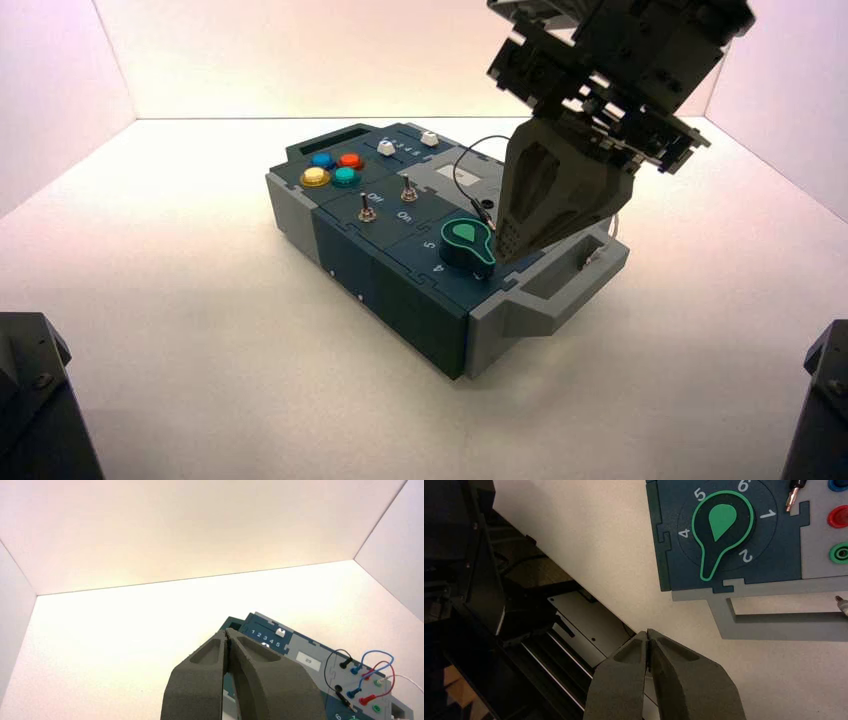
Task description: Turn the knob to position 6.
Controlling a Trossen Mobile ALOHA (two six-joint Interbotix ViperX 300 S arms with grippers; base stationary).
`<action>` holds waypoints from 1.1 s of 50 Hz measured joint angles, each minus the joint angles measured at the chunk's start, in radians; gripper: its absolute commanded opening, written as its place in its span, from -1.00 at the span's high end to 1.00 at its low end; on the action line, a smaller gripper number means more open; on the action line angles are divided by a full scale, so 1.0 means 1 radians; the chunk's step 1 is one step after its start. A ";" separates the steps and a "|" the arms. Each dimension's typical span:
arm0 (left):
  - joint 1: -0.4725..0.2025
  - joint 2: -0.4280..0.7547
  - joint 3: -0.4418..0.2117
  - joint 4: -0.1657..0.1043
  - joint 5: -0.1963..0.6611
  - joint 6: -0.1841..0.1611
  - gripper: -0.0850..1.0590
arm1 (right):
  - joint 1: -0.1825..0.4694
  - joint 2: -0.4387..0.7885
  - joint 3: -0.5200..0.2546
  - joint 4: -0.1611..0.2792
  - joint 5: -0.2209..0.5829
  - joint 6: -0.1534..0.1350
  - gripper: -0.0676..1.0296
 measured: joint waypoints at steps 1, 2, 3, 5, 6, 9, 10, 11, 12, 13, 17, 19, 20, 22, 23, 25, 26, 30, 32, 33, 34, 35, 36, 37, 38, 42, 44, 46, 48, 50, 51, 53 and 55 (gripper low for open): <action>0.000 0.000 0.000 0.000 0.002 0.000 0.91 | 0.000 0.003 -0.003 0.000 0.000 0.002 0.92; 0.000 0.002 0.000 -0.002 0.002 0.002 0.91 | 0.000 0.006 -0.005 -0.002 0.000 0.000 0.92; 0.000 0.000 0.000 -0.002 0.000 0.003 0.91 | -0.002 0.009 -0.006 -0.002 0.000 0.000 0.92; 0.000 0.000 0.000 0.000 0.002 0.003 0.91 | 0.000 0.018 -0.011 -0.002 -0.003 0.000 0.92; 0.000 0.002 -0.002 0.000 0.002 0.005 0.91 | 0.000 0.023 -0.012 0.000 -0.006 0.000 0.92; 0.000 0.002 0.000 -0.002 0.002 0.006 0.91 | -0.002 0.035 -0.018 -0.002 -0.011 0.000 0.92; 0.000 0.000 0.000 0.000 0.000 0.006 0.91 | 0.000 0.038 -0.020 -0.003 -0.012 0.000 0.92; 0.000 0.002 -0.002 -0.002 0.002 0.006 0.91 | 0.000 0.049 -0.025 -0.003 -0.014 0.000 0.92; 0.000 0.002 0.000 0.000 0.002 0.006 0.91 | 0.000 0.055 -0.026 -0.003 -0.015 0.000 0.92; 0.002 0.002 0.000 0.000 0.002 0.008 0.91 | 0.000 0.061 -0.029 -0.003 -0.017 -0.002 0.92; 0.000 0.002 0.000 -0.002 0.002 0.009 0.91 | 0.000 0.081 -0.035 -0.002 -0.021 -0.002 0.92; 0.000 0.002 0.000 0.000 0.002 0.011 0.91 | 0.000 0.098 -0.038 -0.003 -0.026 -0.003 0.92; 0.000 0.002 0.000 0.000 0.002 0.011 0.91 | -0.002 0.098 -0.040 -0.003 -0.028 -0.003 0.92; 0.000 0.000 0.000 0.000 0.000 0.012 0.91 | 0.000 0.109 -0.041 -0.003 -0.032 -0.003 0.92; 0.000 0.002 0.000 0.000 0.002 0.012 0.91 | 0.000 0.112 -0.041 -0.003 -0.035 -0.003 0.92; 0.000 0.002 0.000 0.000 0.002 0.015 0.91 | 0.000 0.121 -0.041 -0.003 -0.041 -0.003 0.92; 0.000 0.000 0.000 -0.002 0.002 0.017 0.91 | 0.000 0.126 -0.043 -0.005 -0.046 -0.003 0.92; 0.000 0.000 -0.002 0.000 0.000 0.020 0.91 | 0.000 0.140 -0.043 -0.006 -0.057 -0.003 0.92; 0.000 0.002 -0.002 0.000 0.002 0.023 0.91 | 0.000 0.143 -0.044 -0.006 -0.060 -0.003 0.92; 0.000 0.000 0.000 -0.002 0.002 0.023 0.91 | 0.000 0.149 -0.044 -0.006 -0.066 -0.003 0.92; 0.002 0.002 -0.002 0.000 0.000 0.025 0.91 | 0.000 0.149 -0.044 -0.006 -0.066 -0.003 0.92; 0.000 0.002 -0.002 0.000 0.002 0.028 0.91 | 0.000 0.152 -0.046 -0.006 -0.069 -0.003 0.92; 0.000 0.002 0.000 -0.002 0.000 0.028 0.91 | 0.000 0.156 -0.048 -0.006 -0.072 -0.003 0.92; 0.000 0.002 0.000 -0.002 0.002 0.028 0.91 | 0.000 0.156 -0.048 -0.006 -0.072 -0.003 0.92; 0.002 0.000 -0.002 -0.002 0.002 0.031 0.91 | 0.000 0.163 -0.049 -0.006 -0.077 -0.003 0.92; 0.000 0.002 -0.002 -0.002 0.002 0.035 0.91 | 0.000 0.175 -0.052 -0.008 -0.084 -0.003 0.92; 0.000 0.000 -0.005 0.000 0.000 0.037 0.91 | -0.002 0.179 -0.052 -0.008 -0.089 -0.003 0.92; 0.002 0.002 -0.005 -0.002 0.002 0.038 0.91 | 0.000 0.184 -0.054 -0.008 -0.092 -0.003 0.92; 0.000 0.002 -0.009 0.000 0.000 0.044 0.91 | -0.002 0.190 -0.054 -0.008 -0.098 -0.003 0.92; 0.000 0.002 -0.011 -0.002 0.002 0.046 0.91 | -0.002 0.193 -0.054 -0.008 -0.101 -0.003 0.92; 0.000 0.000 -0.011 0.000 0.002 0.046 0.91 | -0.002 0.195 -0.054 -0.008 -0.103 -0.003 0.92; 0.002 0.002 -0.014 0.000 0.002 0.049 0.91 | -0.005 0.202 -0.054 -0.009 -0.107 -0.003 0.92; 0.000 0.002 -0.014 -0.002 0.002 0.051 0.91 | -0.006 0.209 -0.054 -0.009 -0.112 -0.003 0.92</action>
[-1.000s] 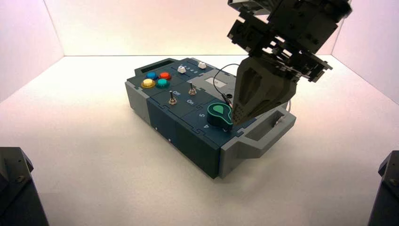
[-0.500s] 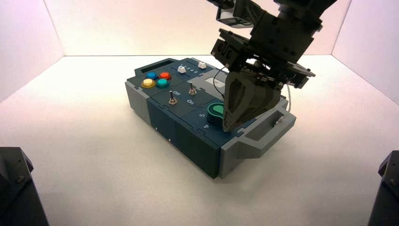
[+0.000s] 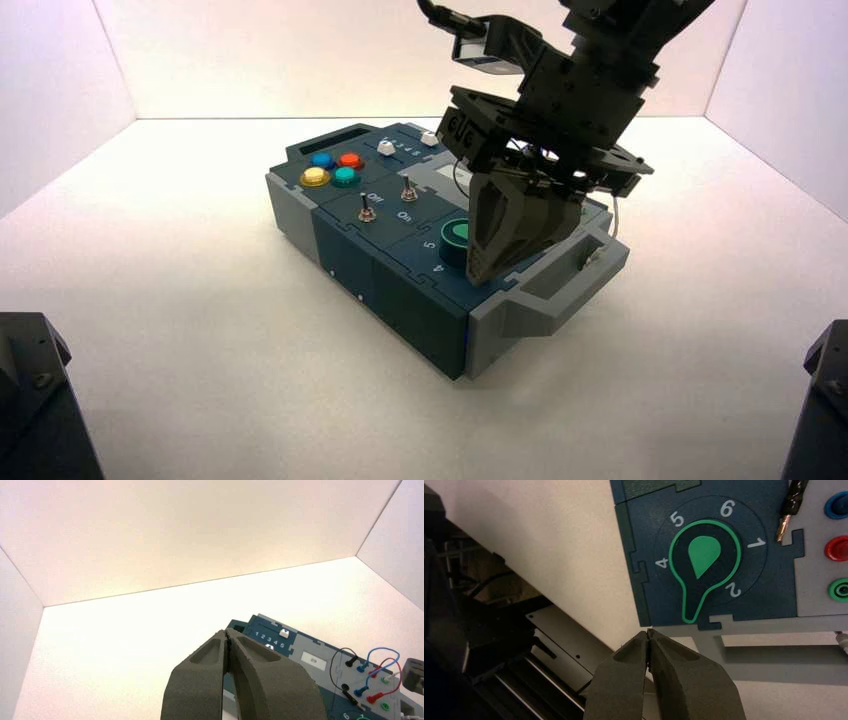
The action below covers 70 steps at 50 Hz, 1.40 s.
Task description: Turn the knob to position 6.
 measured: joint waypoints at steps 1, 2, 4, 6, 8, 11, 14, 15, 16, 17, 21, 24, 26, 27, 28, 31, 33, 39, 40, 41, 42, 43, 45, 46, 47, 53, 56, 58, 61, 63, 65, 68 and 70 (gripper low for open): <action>0.002 -0.002 -0.002 0.002 0.000 0.002 0.91 | 0.000 0.002 0.000 0.000 -0.002 0.000 0.92; 0.002 -0.002 -0.002 0.002 -0.002 0.003 0.91 | -0.002 0.005 0.000 0.000 -0.003 0.000 0.92; 0.000 0.000 -0.002 0.002 0.000 0.005 0.91 | -0.005 0.008 0.000 -0.002 -0.008 0.000 0.92; 0.002 0.000 -0.003 0.000 0.000 0.006 0.91 | -0.006 0.011 0.000 -0.002 -0.009 0.000 0.92; 0.000 0.000 -0.003 0.002 -0.002 0.009 0.91 | -0.009 0.012 0.000 -0.005 -0.012 0.000 0.92; 0.000 0.000 -0.006 0.002 -0.002 0.012 0.91 | -0.017 0.015 -0.003 -0.012 -0.014 0.000 0.92; 0.000 0.000 -0.006 0.000 0.000 0.014 0.91 | -0.025 0.018 -0.006 -0.017 -0.015 0.000 0.92; 0.000 0.000 -0.008 0.000 0.000 0.015 0.91 | -0.028 0.018 -0.008 -0.017 -0.017 0.000 0.92; 0.000 0.000 -0.008 0.002 0.000 0.017 0.91 | -0.029 0.018 -0.008 -0.018 -0.017 0.000 0.92; 0.000 0.000 -0.008 0.002 0.000 0.017 0.91 | -0.032 0.020 -0.008 -0.018 -0.018 0.000 0.92; 0.002 0.000 -0.008 0.002 -0.002 0.020 0.91 | -0.040 0.020 -0.009 -0.023 -0.021 0.000 0.92; 0.000 0.002 -0.008 0.000 -0.003 0.023 0.91 | -0.044 0.023 -0.014 -0.025 -0.023 0.000 0.92; 0.000 0.003 -0.008 0.000 -0.005 0.023 0.91 | -0.049 0.028 -0.017 -0.026 -0.023 0.000 0.92; 0.000 0.005 -0.008 0.000 -0.008 0.025 0.91 | -0.051 0.029 -0.018 -0.026 -0.023 0.000 0.92; 0.000 0.005 -0.008 0.000 -0.008 0.025 0.91 | -0.052 0.031 -0.018 -0.026 -0.023 0.000 0.92; 0.000 0.006 -0.008 0.002 -0.011 0.028 0.91 | -0.054 0.038 -0.023 -0.028 -0.023 0.000 0.92; 0.000 0.009 -0.006 0.000 -0.014 0.031 0.91 | -0.054 0.041 -0.025 -0.028 -0.023 0.000 0.92; 0.000 0.020 -0.008 0.000 -0.020 0.031 0.91 | -0.054 0.058 -0.031 -0.028 -0.025 0.000 0.92; 0.000 0.021 -0.008 0.002 -0.021 0.032 0.91 | -0.054 0.061 -0.031 -0.028 -0.025 0.000 0.92; 0.000 0.023 -0.011 0.000 -0.023 0.034 0.91 | -0.054 0.064 -0.031 -0.028 -0.023 0.000 0.92; 0.000 0.026 -0.008 0.000 -0.023 0.032 0.91 | -0.054 0.067 -0.031 -0.028 -0.025 0.000 0.92; 0.000 0.028 -0.011 0.000 -0.025 0.034 0.91 | -0.054 0.071 -0.031 -0.028 -0.025 0.000 0.92; 0.000 0.032 -0.014 0.000 -0.028 0.035 0.91 | -0.054 0.074 -0.031 -0.028 -0.023 0.000 0.92; 0.000 0.034 -0.014 0.002 -0.028 0.034 0.91 | -0.054 0.077 -0.031 -0.028 -0.023 0.000 0.92; 0.000 0.038 -0.017 0.002 -0.031 0.034 0.91 | -0.055 0.078 -0.031 -0.028 -0.023 0.000 0.92; 0.002 0.049 -0.025 0.000 -0.035 0.035 0.91 | -0.055 0.081 -0.031 -0.028 -0.025 0.000 0.92; 0.002 0.054 -0.029 0.000 -0.038 0.035 0.91 | -0.055 0.080 -0.031 -0.028 -0.023 0.000 0.92; 0.000 0.057 -0.032 0.000 -0.040 0.035 0.91 | -0.055 0.080 -0.031 -0.028 -0.025 0.000 0.92; 0.000 0.060 -0.037 0.000 -0.040 0.035 0.91 | -0.058 0.081 -0.031 -0.028 -0.025 0.000 0.92; 0.000 0.060 -0.038 0.000 -0.040 0.035 0.91 | -0.063 0.081 -0.031 -0.031 -0.023 0.000 0.92; 0.000 0.060 -0.040 0.000 -0.040 0.035 0.91 | -0.066 0.081 -0.031 -0.032 -0.023 0.000 0.92; 0.000 0.060 -0.043 0.000 -0.041 0.035 0.91 | -0.074 0.081 -0.031 -0.037 -0.021 0.000 0.92; 0.000 0.060 -0.044 0.002 -0.041 0.035 0.91 | -0.078 0.080 -0.031 -0.038 -0.021 0.000 0.92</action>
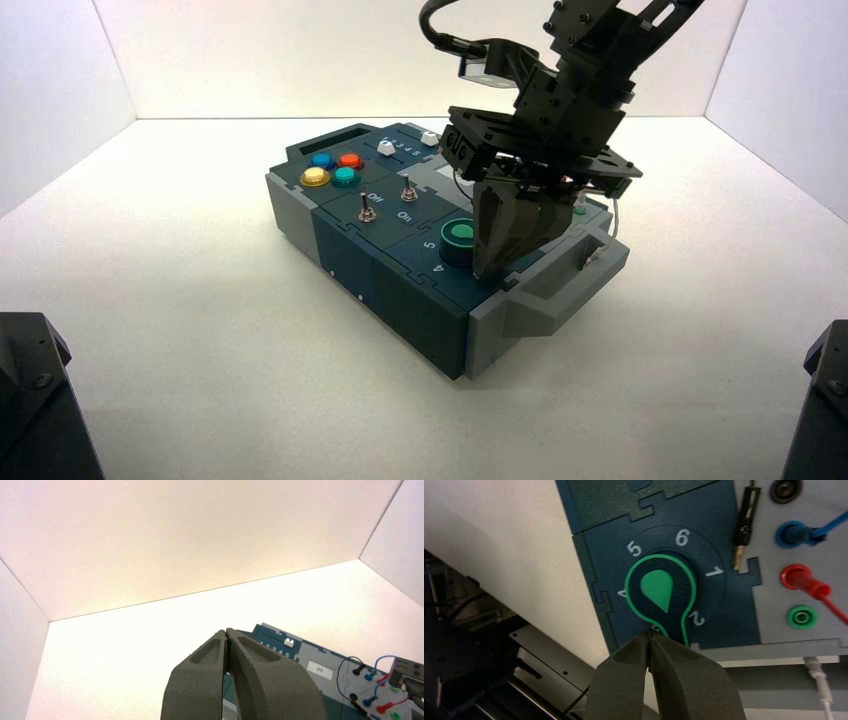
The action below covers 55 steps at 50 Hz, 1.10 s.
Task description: Turn the knob to position 6.
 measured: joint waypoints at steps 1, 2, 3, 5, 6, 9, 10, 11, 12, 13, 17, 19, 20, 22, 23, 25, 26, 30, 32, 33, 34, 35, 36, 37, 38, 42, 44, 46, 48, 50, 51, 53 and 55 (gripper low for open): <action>0.000 0.000 0.000 0.000 0.000 0.000 0.91 | -0.005 0.000 0.000 -0.002 0.003 0.000 0.92; 0.000 0.000 0.000 0.000 0.000 0.000 0.91 | -0.009 0.000 0.000 -0.005 0.003 0.000 0.92; 0.002 0.000 0.000 0.000 0.000 0.000 0.91 | -0.018 -0.002 0.000 -0.008 0.008 0.000 0.92; 0.000 0.000 0.000 -0.002 0.000 0.000 0.91 | -0.029 -0.005 0.000 -0.014 0.011 0.000 0.92; 0.000 0.000 0.000 0.000 0.000 0.000 0.91 | -0.034 -0.006 0.000 -0.015 0.012 0.000 0.92; 0.000 0.000 0.000 0.000 0.000 0.000 0.91 | -0.044 -0.012 0.000 -0.020 0.017 0.000 0.92; 0.000 0.000 0.000 0.000 0.000 0.000 0.91 | -0.048 -0.017 0.000 -0.023 0.018 0.000 0.92; 0.002 0.000 0.000 -0.002 0.000 0.000 0.91 | -0.049 -0.021 0.000 -0.025 0.018 0.000 0.92; 0.000 0.000 0.000 -0.002 0.000 0.000 0.91 | -0.051 -0.023 0.000 -0.025 0.020 0.000 0.92; 0.000 0.000 0.000 0.000 0.000 0.000 0.91 | -0.051 -0.025 0.000 -0.025 0.021 0.000 0.92; 0.000 0.000 0.000 0.000 0.000 0.000 0.91 | -0.051 -0.028 0.000 -0.025 0.026 0.000 0.92; 0.000 0.000 0.000 -0.002 0.002 0.000 0.91 | -0.051 -0.028 0.000 -0.025 0.026 0.000 0.92; 0.000 0.000 0.000 -0.002 0.000 0.000 0.91 | -0.051 -0.028 0.000 -0.026 0.026 0.000 0.92; 0.000 0.000 0.000 0.000 0.000 0.000 0.91 | -0.051 -0.028 0.000 -0.026 0.028 0.000 0.92; 0.000 0.000 0.000 -0.002 0.000 0.000 0.91 | -0.051 -0.028 0.000 -0.026 0.028 0.000 0.92; 0.000 0.000 0.000 0.000 0.002 0.000 0.91 | -0.051 -0.028 0.000 -0.026 0.028 0.000 0.92; 0.000 -0.002 0.000 0.000 0.000 0.000 0.91 | -0.051 -0.028 0.000 -0.026 0.029 0.000 0.92; 0.000 0.000 0.000 0.000 0.000 0.000 0.91 | -0.051 -0.028 0.000 -0.026 0.029 0.000 0.92; 0.000 0.000 0.000 -0.002 0.000 0.000 0.91 | -0.051 -0.028 0.000 -0.028 0.031 0.000 0.92; 0.000 0.000 0.000 0.000 0.000 0.000 0.91 | -0.051 -0.028 0.000 -0.028 0.031 0.000 0.92; 0.000 0.000 0.000 0.000 0.000 0.000 0.91 | -0.051 -0.029 0.000 -0.028 0.031 0.000 0.92; 0.000 0.000 0.000 0.000 0.000 0.000 0.91 | -0.051 -0.028 -0.002 -0.028 0.032 0.000 0.92; 0.000 0.000 0.000 0.000 0.000 0.000 0.91 | -0.052 -0.028 0.000 -0.029 0.034 0.000 0.92; 0.000 -0.002 0.000 -0.002 0.002 0.000 0.91 | -0.052 -0.029 0.000 -0.031 0.032 0.000 0.92; 0.000 0.000 0.000 -0.002 0.000 0.000 0.91 | -0.052 -0.028 0.000 -0.031 0.034 0.000 0.92; 0.000 0.000 0.000 -0.002 0.000 0.000 0.91 | -0.055 -0.028 0.000 -0.035 0.037 0.002 0.92; 0.000 0.000 0.000 0.000 0.000 0.000 0.91 | -0.057 -0.029 0.000 -0.038 0.040 0.002 0.92; 0.000 0.000 0.000 0.000 0.000 0.000 0.91 | -0.061 -0.028 0.000 -0.041 0.040 0.002 0.92; 0.000 0.000 -0.002 -0.002 0.000 0.000 0.91 | -0.063 -0.028 0.000 -0.043 0.041 0.002 0.92; 0.002 0.000 -0.002 -0.002 0.000 0.000 0.91 | -0.067 -0.028 0.000 -0.044 0.043 0.002 0.92; 0.000 0.000 -0.003 -0.002 0.000 0.000 0.91 | -0.069 -0.028 -0.002 -0.046 0.043 0.003 0.92; 0.000 -0.002 -0.006 -0.002 0.000 0.000 0.91 | -0.075 -0.028 -0.003 -0.049 0.046 0.002 0.92; 0.000 0.000 -0.009 -0.002 0.000 0.000 0.91 | -0.077 -0.028 -0.005 -0.049 0.048 0.003 0.92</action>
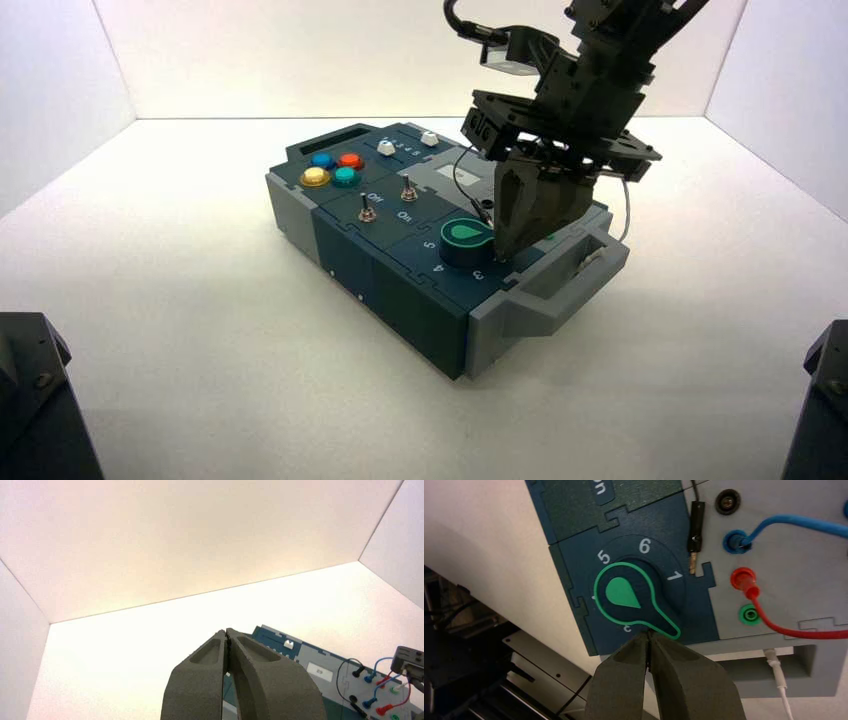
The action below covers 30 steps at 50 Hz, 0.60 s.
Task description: Turn the knob to position 6.
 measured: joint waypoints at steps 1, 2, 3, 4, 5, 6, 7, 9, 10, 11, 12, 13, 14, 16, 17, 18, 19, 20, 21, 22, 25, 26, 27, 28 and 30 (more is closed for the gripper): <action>0.000 0.000 -0.002 0.002 0.002 0.000 0.91 | -0.005 0.000 -0.003 -0.003 0.002 0.000 0.92; 0.000 -0.002 -0.003 0.000 0.000 0.000 0.91 | -0.006 0.000 -0.005 -0.005 0.003 0.000 0.92; 0.002 -0.002 -0.003 0.002 0.000 0.000 0.91 | -0.008 0.000 -0.005 -0.006 0.005 0.000 0.92; 0.000 0.000 -0.003 0.000 0.000 0.000 0.91 | -0.008 0.000 -0.005 -0.006 0.005 0.000 0.92; 0.000 -0.002 -0.005 0.000 0.000 0.000 0.91 | -0.012 0.000 -0.008 -0.009 0.006 0.000 0.92; 0.000 -0.002 -0.006 0.000 0.000 0.002 0.91 | -0.012 0.000 -0.008 -0.009 0.006 0.000 0.92; 0.000 0.000 -0.006 0.000 0.000 0.000 0.91 | -0.015 0.000 -0.009 -0.012 0.008 0.000 0.92; 0.000 -0.002 -0.008 0.002 0.000 0.000 0.91 | -0.018 0.000 -0.012 -0.015 0.009 0.002 0.92; 0.000 -0.002 -0.008 0.002 0.000 0.000 0.91 | -0.020 0.000 -0.012 -0.015 0.009 0.000 0.92; 0.000 0.000 -0.008 0.002 0.000 0.000 0.91 | -0.021 0.000 -0.012 -0.017 0.011 0.002 0.92; 0.000 0.000 -0.008 0.000 0.000 0.000 0.91 | -0.023 0.000 -0.012 -0.017 0.011 0.002 0.92; 0.000 -0.002 -0.008 0.000 0.002 0.000 0.91 | -0.025 0.000 -0.014 -0.017 0.012 0.002 0.92; 0.000 -0.002 -0.008 0.000 0.000 0.000 0.91 | -0.026 0.000 -0.014 -0.017 0.012 0.002 0.92; 0.002 0.000 -0.008 0.002 0.000 0.000 0.91 | -0.028 0.000 -0.015 -0.018 0.012 0.002 0.92; 0.000 0.000 -0.008 0.000 0.000 0.000 0.91 | -0.028 0.000 -0.017 -0.018 0.014 0.002 0.92; 0.000 -0.002 -0.008 0.002 0.000 0.000 0.91 | -0.028 0.000 -0.018 -0.018 0.014 0.002 0.92; 0.000 0.000 -0.008 0.002 0.000 0.000 0.91 | -0.029 0.000 -0.018 -0.020 0.014 0.000 0.92; 0.000 0.000 -0.008 0.002 0.000 0.000 0.91 | -0.029 0.002 -0.020 -0.020 0.015 0.000 0.92; 0.002 0.000 -0.008 0.002 0.000 0.000 0.91 | -0.029 0.002 -0.020 -0.020 0.015 0.002 0.92; 0.000 0.000 -0.006 0.000 0.000 0.000 0.91 | -0.029 0.003 -0.021 -0.020 0.015 0.002 0.92; 0.000 0.000 -0.008 0.000 0.000 0.002 0.91 | -0.029 0.008 -0.025 -0.021 0.015 0.002 0.92; 0.000 0.000 -0.008 0.002 0.000 0.000 0.91 | -0.029 0.011 -0.028 -0.021 0.015 0.002 0.92; 0.000 0.000 -0.008 0.000 0.000 0.000 0.91 | -0.029 0.014 -0.029 -0.021 0.017 0.002 0.92; 0.000 0.000 -0.008 0.000 0.000 0.002 0.91 | -0.031 0.017 -0.032 -0.023 0.017 0.002 0.92; 0.000 0.000 -0.008 0.000 0.000 0.002 0.91 | -0.029 0.018 -0.034 -0.023 0.017 0.002 0.92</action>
